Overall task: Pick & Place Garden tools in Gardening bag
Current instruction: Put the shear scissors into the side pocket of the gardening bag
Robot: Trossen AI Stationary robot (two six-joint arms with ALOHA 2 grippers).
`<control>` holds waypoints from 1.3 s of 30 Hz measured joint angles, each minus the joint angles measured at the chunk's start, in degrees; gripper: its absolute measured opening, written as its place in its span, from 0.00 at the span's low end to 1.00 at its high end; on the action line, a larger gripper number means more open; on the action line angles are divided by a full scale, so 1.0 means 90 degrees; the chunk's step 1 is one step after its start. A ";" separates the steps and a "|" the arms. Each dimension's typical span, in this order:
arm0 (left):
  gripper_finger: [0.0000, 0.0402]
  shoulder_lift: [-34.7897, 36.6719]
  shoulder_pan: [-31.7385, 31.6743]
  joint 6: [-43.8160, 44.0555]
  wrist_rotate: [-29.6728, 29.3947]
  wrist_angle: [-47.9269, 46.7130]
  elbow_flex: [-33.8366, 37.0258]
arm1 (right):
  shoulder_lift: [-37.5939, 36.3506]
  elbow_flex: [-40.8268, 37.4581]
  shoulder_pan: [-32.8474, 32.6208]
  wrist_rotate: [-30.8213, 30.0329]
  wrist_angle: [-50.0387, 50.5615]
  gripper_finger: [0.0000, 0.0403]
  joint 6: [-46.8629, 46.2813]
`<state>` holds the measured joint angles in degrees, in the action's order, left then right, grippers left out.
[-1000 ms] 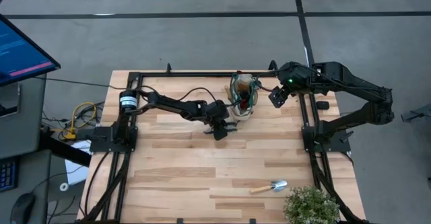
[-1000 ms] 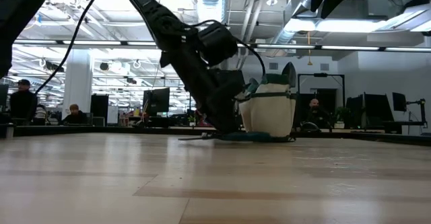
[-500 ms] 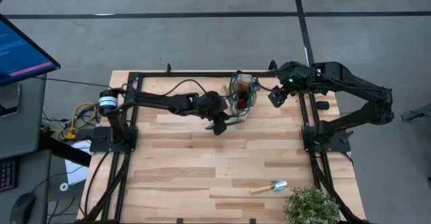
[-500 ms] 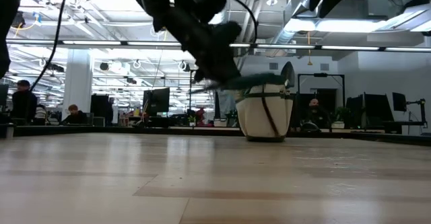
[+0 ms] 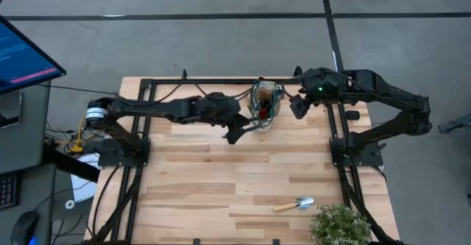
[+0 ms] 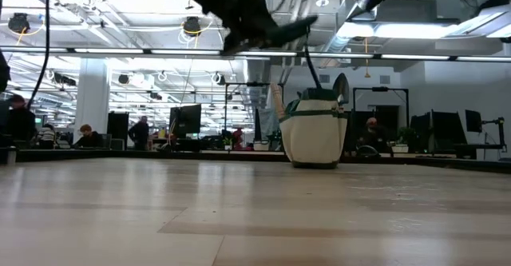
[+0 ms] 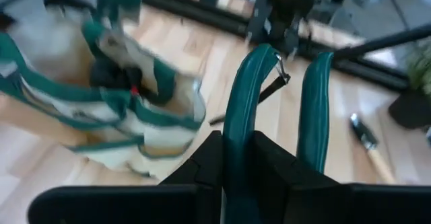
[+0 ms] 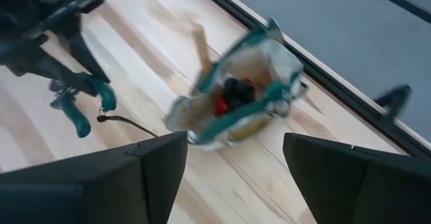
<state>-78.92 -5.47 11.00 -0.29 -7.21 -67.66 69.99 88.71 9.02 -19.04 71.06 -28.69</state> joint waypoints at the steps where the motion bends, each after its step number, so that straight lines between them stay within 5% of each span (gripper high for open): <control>1: 0.12 0.0111 0.0021 0.0000 -0.0054 0.0016 0.0000 | -0.0005 0.0000 -0.0071 -0.0004 -0.0121 0.59 0.0015; 10: 0.12 0.1241 0.0038 0.0126 0.0049 0.0505 0.0000 | -0.0043 0.0000 -0.0847 -0.0032 -0.1521 0.59 0.0932; 20: 0.12 0.2199 0.0041 0.0273 0.1575 0.1801 -0.0005 | -0.0043 0.0000 -0.1747 0.0013 -0.4465 0.59 0.3437; 33: 0.12 0.2011 0.0038 0.1337 0.3034 0.2899 -0.0007 | 0.0776 0.0001 -0.1516 0.1942 -0.7033 0.59 0.4356; 39: 0.12 0.1882 0.0036 0.1532 0.3072 0.3106 -0.0010 | 0.1014 -0.0002 -0.1536 0.2563 -0.7758 0.59 0.4356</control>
<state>-61.98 -5.15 24.79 27.36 20.74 -67.74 79.11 88.68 -4.81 4.02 1.24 10.51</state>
